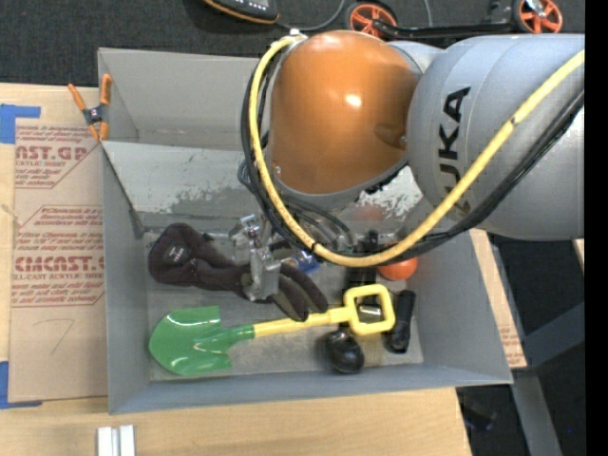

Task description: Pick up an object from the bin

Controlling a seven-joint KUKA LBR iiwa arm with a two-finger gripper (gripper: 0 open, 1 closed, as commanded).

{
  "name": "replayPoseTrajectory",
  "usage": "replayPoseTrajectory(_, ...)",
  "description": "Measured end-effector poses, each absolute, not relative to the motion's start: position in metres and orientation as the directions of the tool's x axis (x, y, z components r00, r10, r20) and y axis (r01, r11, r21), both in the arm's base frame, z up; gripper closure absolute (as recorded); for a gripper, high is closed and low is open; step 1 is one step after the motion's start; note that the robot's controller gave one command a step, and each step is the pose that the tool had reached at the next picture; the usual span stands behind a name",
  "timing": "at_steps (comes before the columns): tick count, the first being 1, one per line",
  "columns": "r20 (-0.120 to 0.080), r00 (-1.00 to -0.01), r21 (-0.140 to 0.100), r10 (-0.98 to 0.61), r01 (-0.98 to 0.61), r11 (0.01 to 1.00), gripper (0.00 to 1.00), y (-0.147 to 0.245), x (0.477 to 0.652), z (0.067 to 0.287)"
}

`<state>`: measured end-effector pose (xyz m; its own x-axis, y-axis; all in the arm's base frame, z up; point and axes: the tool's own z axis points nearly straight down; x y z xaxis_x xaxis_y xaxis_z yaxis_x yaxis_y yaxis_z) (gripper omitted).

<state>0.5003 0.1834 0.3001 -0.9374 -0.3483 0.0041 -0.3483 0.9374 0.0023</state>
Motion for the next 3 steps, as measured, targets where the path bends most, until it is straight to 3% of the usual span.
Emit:
replayPoseTrajectory(1, -0.01, -0.942, 0.004, -0.337, -0.337, 0.942, 1.0, 0.204, 0.516, 0.238)
replayPoseTrajectory(2, 0.0, -0.944, 0.003, -0.329, -0.329, 0.944, 1.0, 0.2, 0.509, 0.252)
replayPoseTrajectory(3, -0.011, -0.943, 0.003, -0.333, -0.333, 0.943, 1.0, 0.199, 0.509, 0.262)
